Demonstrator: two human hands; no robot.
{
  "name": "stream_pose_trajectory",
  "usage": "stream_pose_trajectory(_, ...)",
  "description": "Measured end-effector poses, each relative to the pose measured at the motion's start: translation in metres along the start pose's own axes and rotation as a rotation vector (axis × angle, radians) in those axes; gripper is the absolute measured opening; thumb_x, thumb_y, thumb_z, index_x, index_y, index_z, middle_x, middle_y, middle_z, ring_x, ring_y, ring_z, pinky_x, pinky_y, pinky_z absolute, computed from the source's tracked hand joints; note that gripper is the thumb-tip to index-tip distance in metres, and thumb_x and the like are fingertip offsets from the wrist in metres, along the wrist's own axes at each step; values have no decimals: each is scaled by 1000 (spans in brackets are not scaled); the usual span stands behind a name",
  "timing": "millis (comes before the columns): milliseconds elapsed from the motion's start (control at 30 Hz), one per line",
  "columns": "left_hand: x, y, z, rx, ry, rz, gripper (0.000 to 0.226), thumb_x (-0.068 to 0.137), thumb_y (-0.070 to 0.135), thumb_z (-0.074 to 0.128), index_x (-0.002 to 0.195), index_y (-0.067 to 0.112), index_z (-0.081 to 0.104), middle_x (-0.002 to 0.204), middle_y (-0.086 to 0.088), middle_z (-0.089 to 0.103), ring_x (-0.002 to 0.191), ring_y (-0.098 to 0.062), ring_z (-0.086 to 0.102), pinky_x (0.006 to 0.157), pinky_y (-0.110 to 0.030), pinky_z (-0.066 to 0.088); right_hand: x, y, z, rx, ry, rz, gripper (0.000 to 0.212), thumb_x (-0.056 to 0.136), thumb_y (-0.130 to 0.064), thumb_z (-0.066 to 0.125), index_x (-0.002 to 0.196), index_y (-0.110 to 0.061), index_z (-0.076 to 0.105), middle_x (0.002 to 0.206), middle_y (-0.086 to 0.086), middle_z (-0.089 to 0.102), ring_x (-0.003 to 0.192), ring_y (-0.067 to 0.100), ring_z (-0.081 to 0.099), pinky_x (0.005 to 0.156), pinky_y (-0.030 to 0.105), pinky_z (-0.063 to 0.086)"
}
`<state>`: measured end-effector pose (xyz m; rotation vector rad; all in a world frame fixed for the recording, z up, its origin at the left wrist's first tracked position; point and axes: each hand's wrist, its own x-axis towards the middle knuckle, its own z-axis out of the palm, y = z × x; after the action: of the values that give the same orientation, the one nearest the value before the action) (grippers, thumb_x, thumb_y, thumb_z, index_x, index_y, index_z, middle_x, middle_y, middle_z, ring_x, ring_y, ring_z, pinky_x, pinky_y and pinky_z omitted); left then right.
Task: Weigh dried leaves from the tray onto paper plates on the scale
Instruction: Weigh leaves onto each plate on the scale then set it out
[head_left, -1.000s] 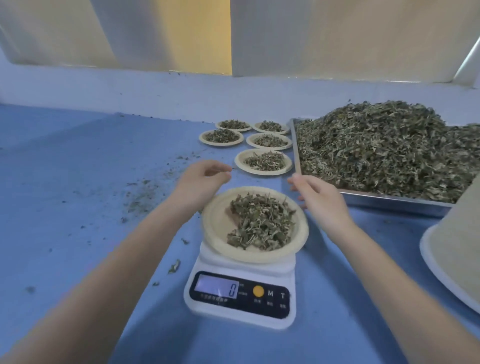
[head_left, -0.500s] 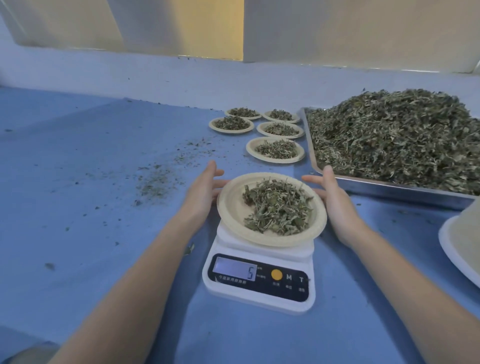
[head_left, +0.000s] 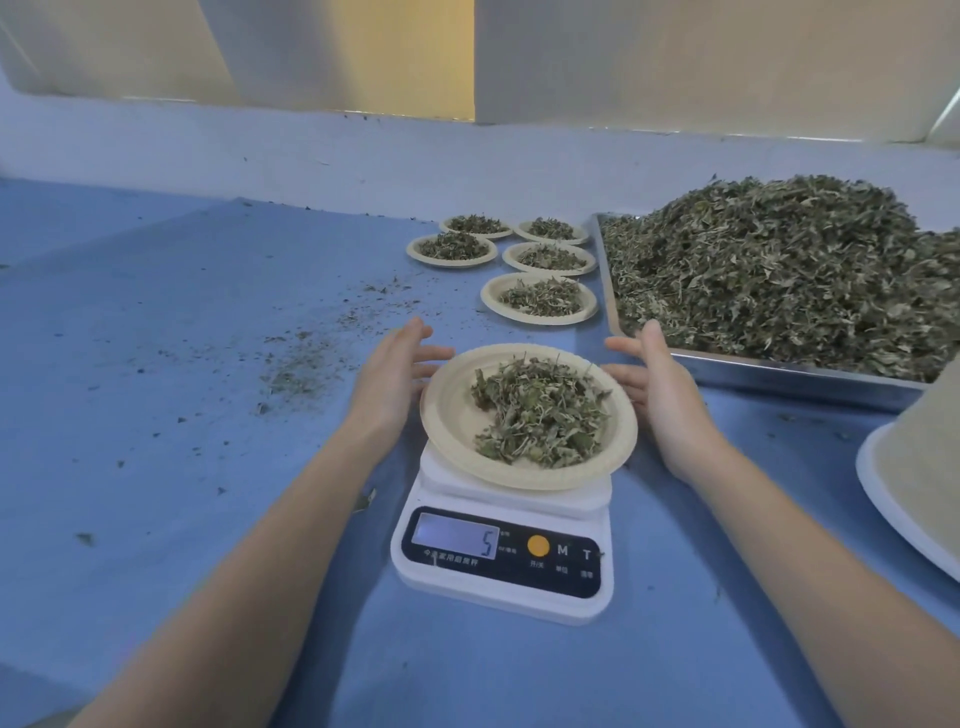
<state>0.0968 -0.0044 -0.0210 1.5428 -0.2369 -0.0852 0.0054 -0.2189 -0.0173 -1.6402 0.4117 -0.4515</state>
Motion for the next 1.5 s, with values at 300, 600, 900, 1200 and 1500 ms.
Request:
stream_pose_trajectory(300, 33, 73, 80, 377, -328, 272, 18, 95, 44, 45, 92, 35, 61, 107, 10, 64, 99, -9, 57, 87, -31, 44, 41, -37, -31, -108, 135, -141, 28, 99, -43, 42, 106, -24, 61, 89, -4, 68, 83, 14, 65, 76, 30, 53)
stream_pose_trajectory(600, 75, 59, 185, 951, -595, 389, 32, 102, 27, 35, 125, 11, 50, 113, -10, 62, 87, -16, 49, 67, -24, 31, 115, -22, -79, -1040, 40, 22, 52, 87, -29, 59, 137, -22, 45, 136, 10, 48, 121, 29, 49, 94, 34, 41)
stream_pose_trajectory(900, 119, 63, 194, 867, -650, 132, 34, 93, 0, 41, 126, 2, 47, 112, -21, 61, 102, -33, 62, 92, -48, 48, 196, -13, -48, -1362, -316, -17, 48, 94, -28, 43, 141, -29, 42, 147, 7, 36, 133, 32, 34, 108, 42, 34)
stream_pose_trajectory(1200, 117, 66, 202, 928, -738, 111, 43, 91, 0, 41, 134, 4, 41, 123, -18, 54, 110, -30, 57, 95, -42, 47, 141, -51, -62, -1308, -431, 172, 52, 80, -56, 61, 125, -31, 56, 115, 4, 60, 91, 21, 60, 74, 30, 51)
stream_pose_trajectory(1500, 89, 76, 193, 879, -697, 136, 42, 92, -1, 36, 133, 6, 44, 126, -17, 53, 111, -31, 55, 95, -42, 47, 114, -43, -44, -1237, -281, -93, 10, 83, -27, 60, 81, -20, 53, 87, 8, 64, 85, 26, 65, 62, 25, 42)
